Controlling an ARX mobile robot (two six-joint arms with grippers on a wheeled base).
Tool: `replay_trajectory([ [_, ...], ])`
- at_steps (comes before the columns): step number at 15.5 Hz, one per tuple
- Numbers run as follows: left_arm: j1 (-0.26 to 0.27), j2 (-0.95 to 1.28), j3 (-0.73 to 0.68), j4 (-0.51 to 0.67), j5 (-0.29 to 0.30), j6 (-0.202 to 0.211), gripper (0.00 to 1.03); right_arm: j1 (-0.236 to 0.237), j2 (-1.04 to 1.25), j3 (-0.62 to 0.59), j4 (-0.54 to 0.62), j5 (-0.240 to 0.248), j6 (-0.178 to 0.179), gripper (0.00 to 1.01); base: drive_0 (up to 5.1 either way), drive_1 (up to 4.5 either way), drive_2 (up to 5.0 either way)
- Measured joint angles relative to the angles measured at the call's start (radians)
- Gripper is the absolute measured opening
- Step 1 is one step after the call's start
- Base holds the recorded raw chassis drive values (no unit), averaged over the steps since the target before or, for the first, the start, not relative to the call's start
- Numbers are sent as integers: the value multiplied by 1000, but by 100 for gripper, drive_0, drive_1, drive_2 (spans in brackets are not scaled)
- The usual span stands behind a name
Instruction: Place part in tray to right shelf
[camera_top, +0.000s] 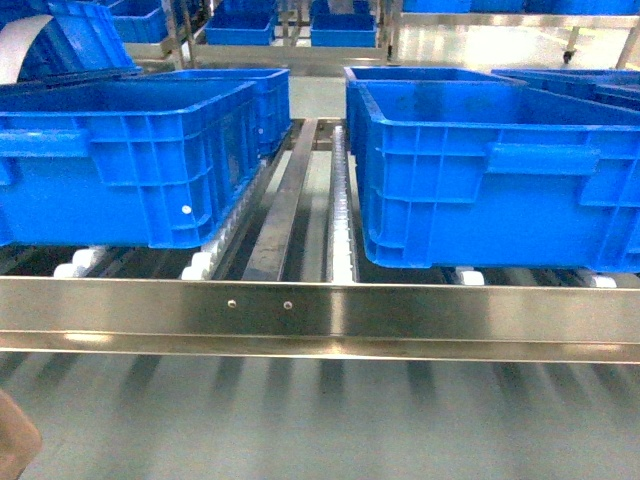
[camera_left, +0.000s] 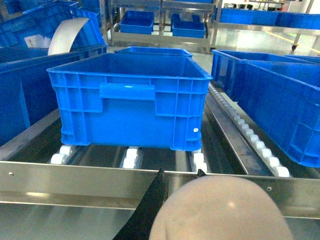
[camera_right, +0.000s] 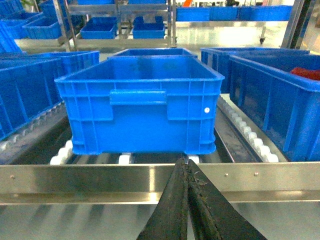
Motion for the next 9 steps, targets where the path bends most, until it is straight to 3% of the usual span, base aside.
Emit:
replay_trajectory([
  [6, -2, -133, -39, -94, -1, 0, 12, 0, -118, 0, -113, 0, 0, 2, 0, 0, 0],
  [7, -2, -150, -60, -64, 2, 1, 12, 0, -148, 0, -135, 0, 0, 2, 0, 0, 0],
  [9, -2, -211, -61, -129, 0, 0, 12, 0, -188, 0, -180, 0, 0, 2, 0, 0, 0],
])
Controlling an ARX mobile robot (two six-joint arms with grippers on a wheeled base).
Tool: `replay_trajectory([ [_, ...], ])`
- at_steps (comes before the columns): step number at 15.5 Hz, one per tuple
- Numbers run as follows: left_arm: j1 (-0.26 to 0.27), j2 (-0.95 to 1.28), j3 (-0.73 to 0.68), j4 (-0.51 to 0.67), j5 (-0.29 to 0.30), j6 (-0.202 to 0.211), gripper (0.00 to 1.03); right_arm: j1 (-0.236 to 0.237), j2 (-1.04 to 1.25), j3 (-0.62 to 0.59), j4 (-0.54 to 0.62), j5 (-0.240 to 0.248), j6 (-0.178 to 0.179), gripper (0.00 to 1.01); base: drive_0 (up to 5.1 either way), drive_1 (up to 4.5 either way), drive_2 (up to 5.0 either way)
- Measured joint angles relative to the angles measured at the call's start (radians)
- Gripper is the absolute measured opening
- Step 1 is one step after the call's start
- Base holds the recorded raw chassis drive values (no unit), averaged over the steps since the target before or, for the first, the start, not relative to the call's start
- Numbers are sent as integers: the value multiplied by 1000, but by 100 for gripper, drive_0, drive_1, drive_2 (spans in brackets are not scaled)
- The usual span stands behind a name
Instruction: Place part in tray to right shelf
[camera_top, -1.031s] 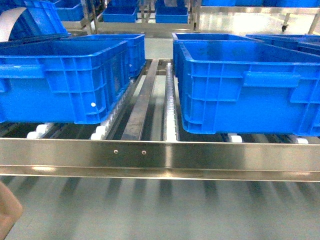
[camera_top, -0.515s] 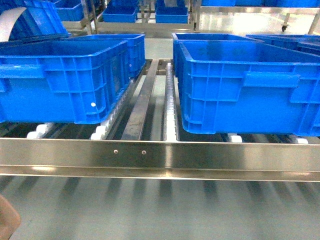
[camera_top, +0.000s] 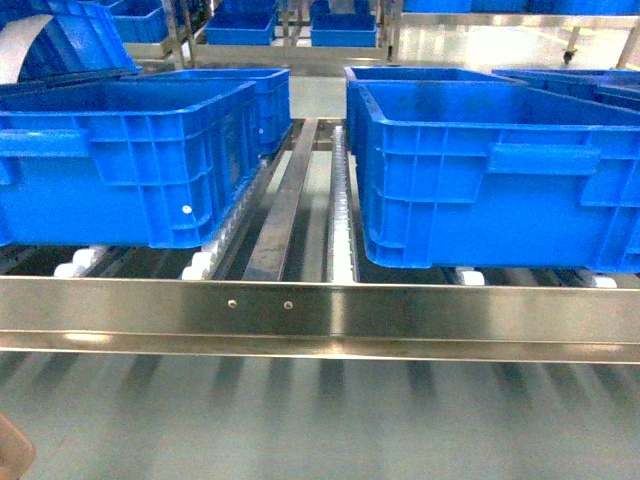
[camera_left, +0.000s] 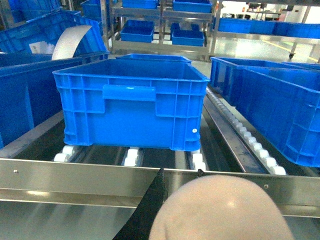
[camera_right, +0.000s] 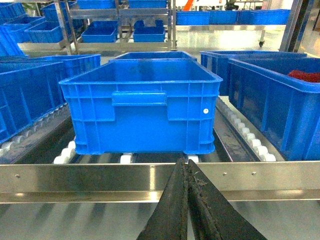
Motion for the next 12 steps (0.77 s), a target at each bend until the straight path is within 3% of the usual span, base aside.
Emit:
replay_trajectory([
  [2, 0, -54, 0, -50, 0, 0, 12, 0, -32, 0, -32, 0, 0, 2, 0, 0, 0],
  [4, 0, -100, 0, -97, -2, 0, 12, 0, -198, 1, -211, 0, 0, 2, 0, 0, 0],
  [7, 0, -151, 0, -148, 0, 0, 12, 0, -202, 0, -206, 0, 0, 2, 0, 0, 0],
  [8, 0, -203, 1, -212, 0, 0, 12, 0, -202, 0, -213, 0, 0, 2, 0, 0, 0],
  [9, 0, -303, 1, -351, 1, 0, 12, 0, -202, 0, -212, 0, 0, 2, 0, 0, 0],
  [12, 0, -322, 1, -333, 2, 1, 12, 0, -202, 0, -214, 1, 0, 2, 0, 0, 0],
])
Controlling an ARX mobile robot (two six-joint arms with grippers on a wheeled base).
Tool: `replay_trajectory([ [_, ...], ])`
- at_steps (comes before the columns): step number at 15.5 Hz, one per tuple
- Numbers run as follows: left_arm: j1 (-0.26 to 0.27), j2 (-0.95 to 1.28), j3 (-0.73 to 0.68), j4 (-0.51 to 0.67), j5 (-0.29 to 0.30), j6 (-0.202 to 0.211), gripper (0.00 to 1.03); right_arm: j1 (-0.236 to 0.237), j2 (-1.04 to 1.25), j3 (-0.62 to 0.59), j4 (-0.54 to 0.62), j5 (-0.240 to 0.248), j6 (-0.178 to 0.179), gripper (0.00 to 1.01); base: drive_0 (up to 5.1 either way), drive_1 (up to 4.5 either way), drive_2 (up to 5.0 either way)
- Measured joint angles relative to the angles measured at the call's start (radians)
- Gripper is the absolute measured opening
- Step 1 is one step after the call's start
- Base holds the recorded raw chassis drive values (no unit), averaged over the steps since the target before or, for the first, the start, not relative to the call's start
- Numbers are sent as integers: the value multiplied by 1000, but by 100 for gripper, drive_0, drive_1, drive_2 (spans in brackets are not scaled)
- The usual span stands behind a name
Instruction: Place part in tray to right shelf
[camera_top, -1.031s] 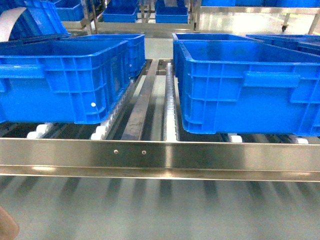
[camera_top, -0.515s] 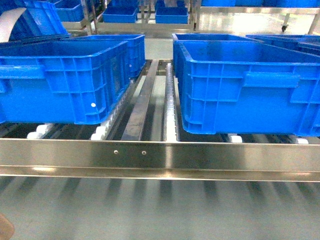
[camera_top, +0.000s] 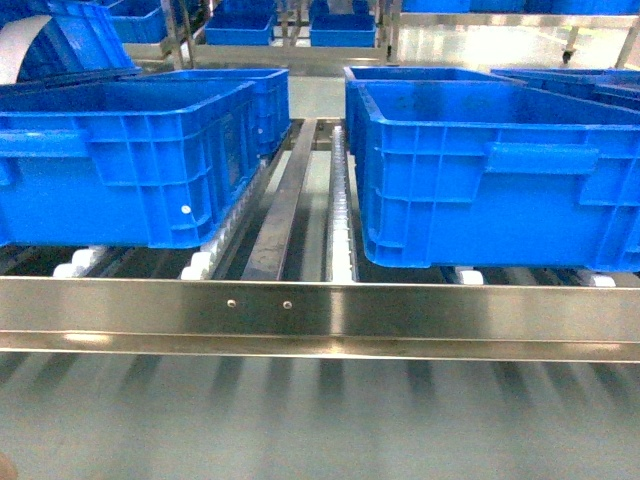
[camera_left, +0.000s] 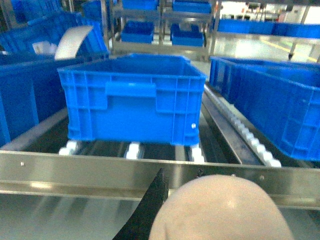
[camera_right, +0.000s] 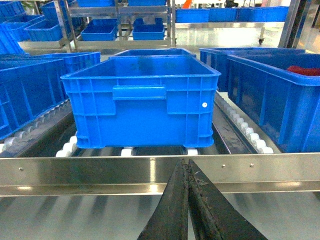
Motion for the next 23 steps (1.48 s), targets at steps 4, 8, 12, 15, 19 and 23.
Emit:
replay_trajectory([
  [4, 0, 0, 0, -1, -2, 0, 12, 0, 0, 0, 3, -1, 0, 2, 0, 0, 0],
  [8, 0, 0, 0, 1, -2, 0, 12, 0, 0, 0, 3, -1, 0, 33, 0, 0, 0],
  [12, 0, 0, 0, 1, -2, 0, 12, 0, 0, 0, 3, -1, 0, 77, 0, 0, 0],
  [15, 0, 0, 0, 1, -2, 0, 12, 0, 0, 0, 3, -1, 2, 99, 0, 0, 0],
  [19, 0, 0, 0, 1, -2, 0, 12, 0, 0, 0, 3, -1, 3, 98, 0, 0, 0],
  [23, 0, 0, 0, 1, -2, 0, 12, 0, 0, 0, 3, -1, 3, 98, 0, 0, 0],
])
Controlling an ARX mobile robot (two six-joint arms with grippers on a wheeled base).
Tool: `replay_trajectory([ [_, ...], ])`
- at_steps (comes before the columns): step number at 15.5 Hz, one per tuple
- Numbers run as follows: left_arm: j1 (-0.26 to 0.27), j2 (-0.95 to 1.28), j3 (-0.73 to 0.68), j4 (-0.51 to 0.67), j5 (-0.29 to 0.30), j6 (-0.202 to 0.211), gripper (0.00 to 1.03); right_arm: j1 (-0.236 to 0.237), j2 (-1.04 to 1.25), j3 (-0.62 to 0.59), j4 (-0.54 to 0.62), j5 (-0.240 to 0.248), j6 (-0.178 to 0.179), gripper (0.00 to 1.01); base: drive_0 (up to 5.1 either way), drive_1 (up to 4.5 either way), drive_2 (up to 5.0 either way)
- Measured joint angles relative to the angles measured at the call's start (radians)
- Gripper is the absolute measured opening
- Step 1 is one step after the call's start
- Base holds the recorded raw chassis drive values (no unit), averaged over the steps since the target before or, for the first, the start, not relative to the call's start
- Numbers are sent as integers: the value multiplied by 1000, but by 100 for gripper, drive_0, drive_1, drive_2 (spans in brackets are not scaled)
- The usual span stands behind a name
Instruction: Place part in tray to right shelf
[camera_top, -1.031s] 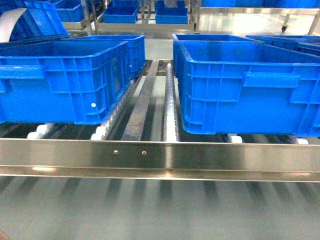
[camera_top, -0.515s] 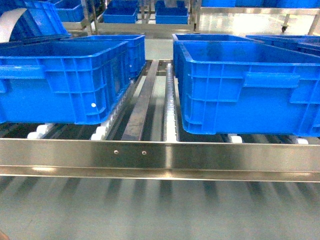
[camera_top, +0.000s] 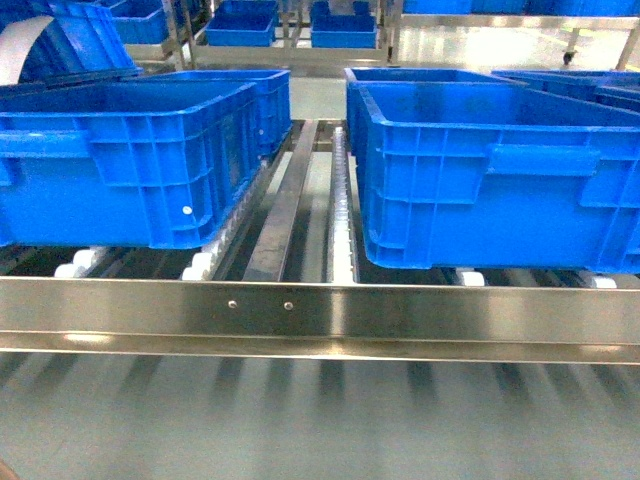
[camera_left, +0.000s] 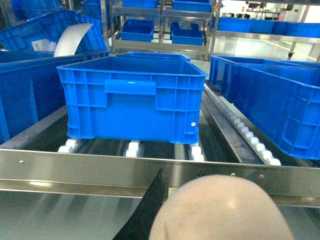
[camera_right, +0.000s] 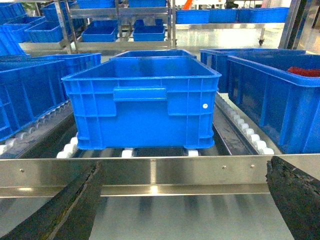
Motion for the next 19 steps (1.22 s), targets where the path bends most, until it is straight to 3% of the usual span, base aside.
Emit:
replay_trajectory([
  [19, 0, 0, 0, 0, 0, 0, 12, 0, 0, 0, 0, 0, 0, 98, 0, 0, 0],
])
